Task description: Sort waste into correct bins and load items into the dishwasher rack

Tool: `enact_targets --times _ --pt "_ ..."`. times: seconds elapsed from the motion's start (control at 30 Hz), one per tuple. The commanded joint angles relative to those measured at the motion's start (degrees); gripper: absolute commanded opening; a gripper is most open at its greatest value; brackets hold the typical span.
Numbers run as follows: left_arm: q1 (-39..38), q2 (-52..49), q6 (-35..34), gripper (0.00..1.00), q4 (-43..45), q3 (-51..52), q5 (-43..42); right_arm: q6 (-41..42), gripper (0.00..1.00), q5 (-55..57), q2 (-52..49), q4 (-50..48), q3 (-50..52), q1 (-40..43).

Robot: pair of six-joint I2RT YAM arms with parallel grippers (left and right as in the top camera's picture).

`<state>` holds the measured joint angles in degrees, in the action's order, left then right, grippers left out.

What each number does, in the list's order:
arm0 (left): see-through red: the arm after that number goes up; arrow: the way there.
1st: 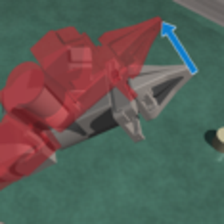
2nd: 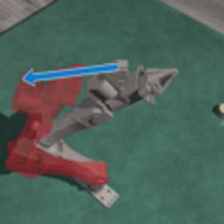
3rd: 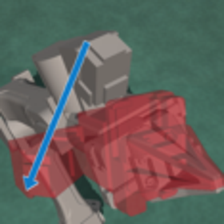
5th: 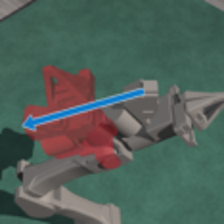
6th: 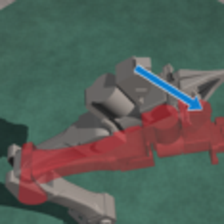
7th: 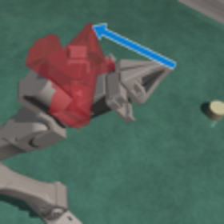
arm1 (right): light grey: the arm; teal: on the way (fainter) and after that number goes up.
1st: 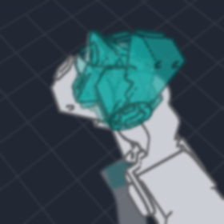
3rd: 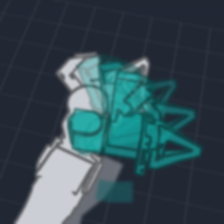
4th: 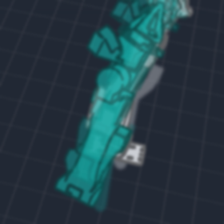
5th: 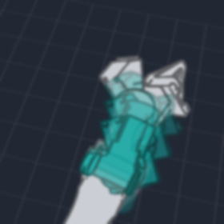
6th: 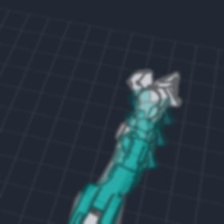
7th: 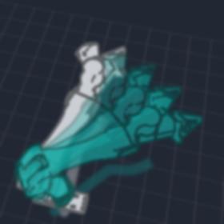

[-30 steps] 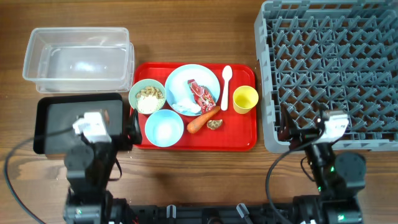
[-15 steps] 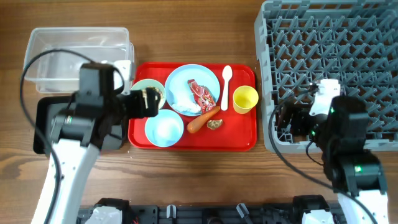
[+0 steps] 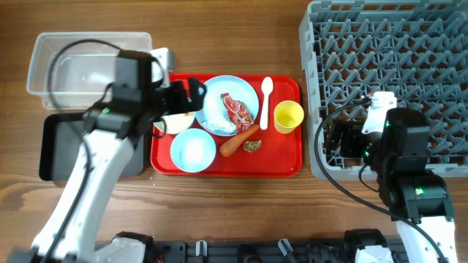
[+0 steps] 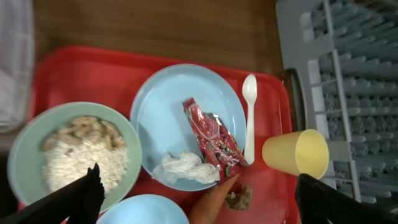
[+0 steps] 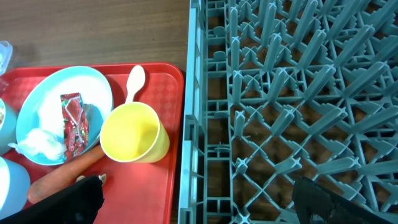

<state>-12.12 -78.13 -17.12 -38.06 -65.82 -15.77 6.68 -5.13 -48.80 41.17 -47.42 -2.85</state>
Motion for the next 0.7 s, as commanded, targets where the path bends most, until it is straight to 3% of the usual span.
enact_targets --times 0.0,0.33,0.43,0.67 --pt "-4.3 -8.2 -4.0 1.0 0.9 -0.9 -0.5 0.9 1.0 -0.4 0.0 0.0 -1.5 -0.1" --pt "-11.9 -22.0 -4.4 0.99 5.0 -0.9 1.5 0.8 1.0 -0.4 -0.1 0.0 -1.5 -0.1" --pt "-12.9 -23.8 -4.4 0.91 5.3 -0.9 3.8 0.9 1.0 -0.4 -0.2 0.0 -1.5 -0.1" --pt "-13.3 -24.3 -4.4 0.85 4.9 -0.9 10.7 0.9 1.0 -0.4 -1.0 0.0 -1.5 -0.1"
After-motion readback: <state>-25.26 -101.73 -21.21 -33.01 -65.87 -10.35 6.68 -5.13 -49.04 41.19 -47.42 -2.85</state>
